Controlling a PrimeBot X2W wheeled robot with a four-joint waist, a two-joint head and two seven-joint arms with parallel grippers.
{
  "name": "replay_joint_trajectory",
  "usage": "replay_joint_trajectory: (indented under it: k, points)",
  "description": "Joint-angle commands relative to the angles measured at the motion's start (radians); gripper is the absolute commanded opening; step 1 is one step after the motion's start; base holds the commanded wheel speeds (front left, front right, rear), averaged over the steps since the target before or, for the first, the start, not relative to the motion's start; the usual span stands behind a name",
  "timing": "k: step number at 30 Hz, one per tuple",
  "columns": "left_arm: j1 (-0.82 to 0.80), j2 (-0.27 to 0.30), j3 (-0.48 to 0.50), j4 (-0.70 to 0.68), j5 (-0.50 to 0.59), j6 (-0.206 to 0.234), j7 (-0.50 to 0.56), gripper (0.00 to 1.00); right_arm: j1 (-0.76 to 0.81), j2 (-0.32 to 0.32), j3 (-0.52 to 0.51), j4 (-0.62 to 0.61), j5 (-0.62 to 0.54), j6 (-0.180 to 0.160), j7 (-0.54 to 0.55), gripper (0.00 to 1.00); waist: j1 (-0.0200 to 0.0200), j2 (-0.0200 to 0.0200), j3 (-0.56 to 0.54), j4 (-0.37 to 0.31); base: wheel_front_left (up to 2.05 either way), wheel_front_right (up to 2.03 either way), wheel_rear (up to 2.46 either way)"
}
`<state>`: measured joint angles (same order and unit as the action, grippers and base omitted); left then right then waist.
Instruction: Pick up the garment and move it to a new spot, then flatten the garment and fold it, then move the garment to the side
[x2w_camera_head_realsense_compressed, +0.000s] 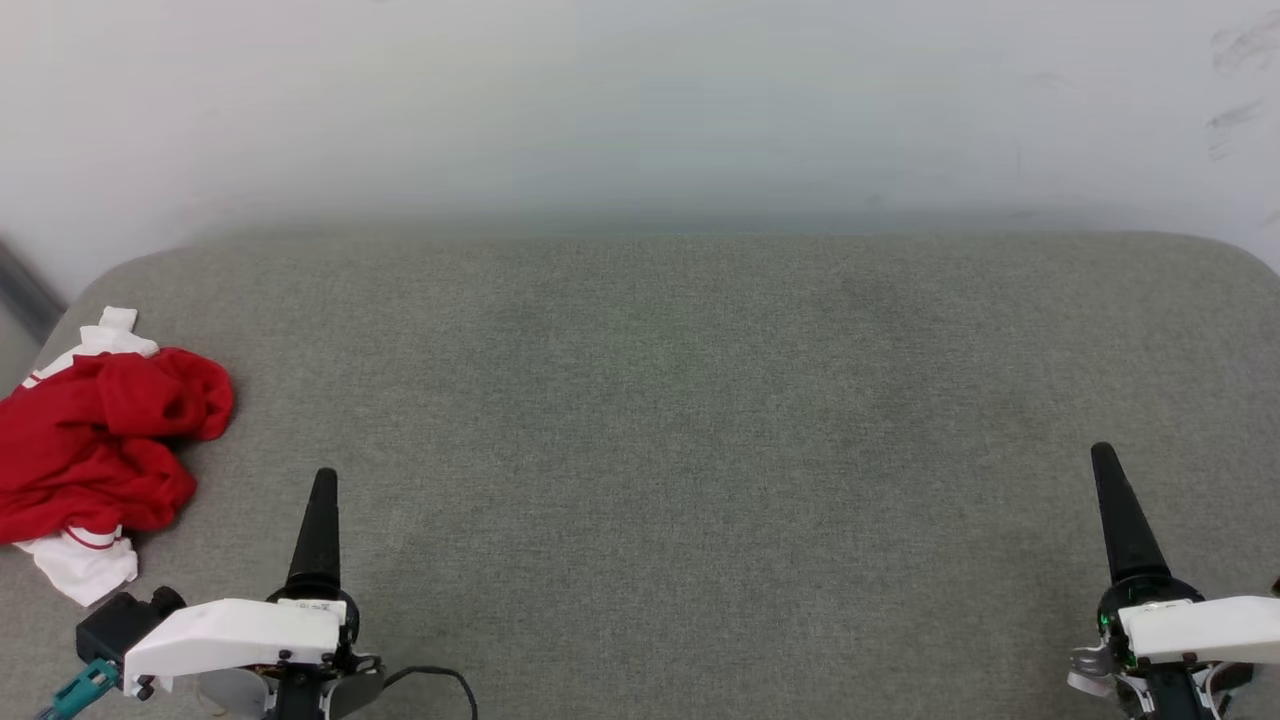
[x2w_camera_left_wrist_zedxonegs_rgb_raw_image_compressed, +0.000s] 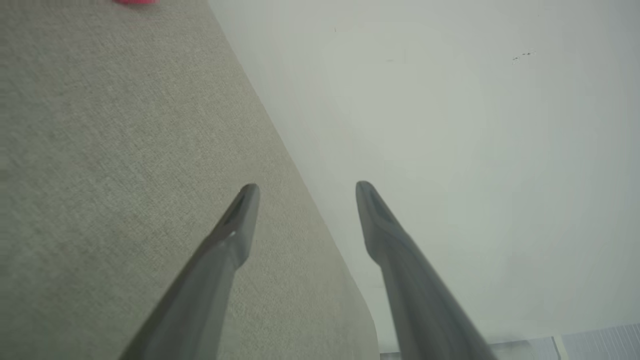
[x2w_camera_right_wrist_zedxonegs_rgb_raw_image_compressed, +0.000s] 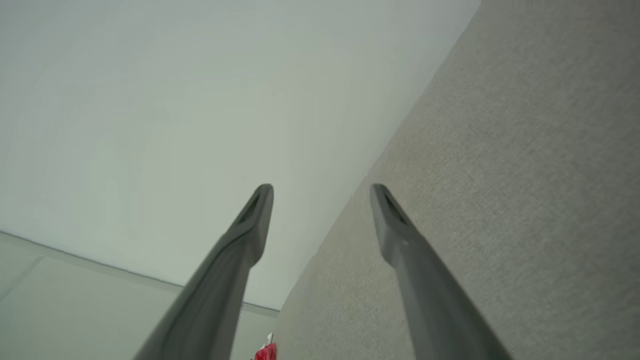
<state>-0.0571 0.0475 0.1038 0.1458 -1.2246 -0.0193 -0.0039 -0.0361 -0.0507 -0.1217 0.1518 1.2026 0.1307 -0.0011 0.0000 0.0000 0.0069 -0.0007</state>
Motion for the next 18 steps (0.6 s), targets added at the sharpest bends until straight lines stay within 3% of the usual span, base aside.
replay_joint_trajectory:
  k: [1, 18]
  points:
    - [-0.004, 0.003, -0.008, -0.028, 0.052, 0.011, -0.011, 1.0, -0.007, -0.001, 0.003, -0.032, -0.052, 0.0, -0.012, 1.0, 0.0, 0.0, 0.0, 0.0, 0.0, 0.0, 0.0]
    - [0.026, 0.003, -0.071, -0.055, 0.366, 0.074, -0.069, 1.0, 0.035, -0.001, 0.037, -0.059, -0.378, 0.0, -0.07, 1.0, 0.0, 0.0, 0.001, 0.002, 0.0, 0.0, 0.0]
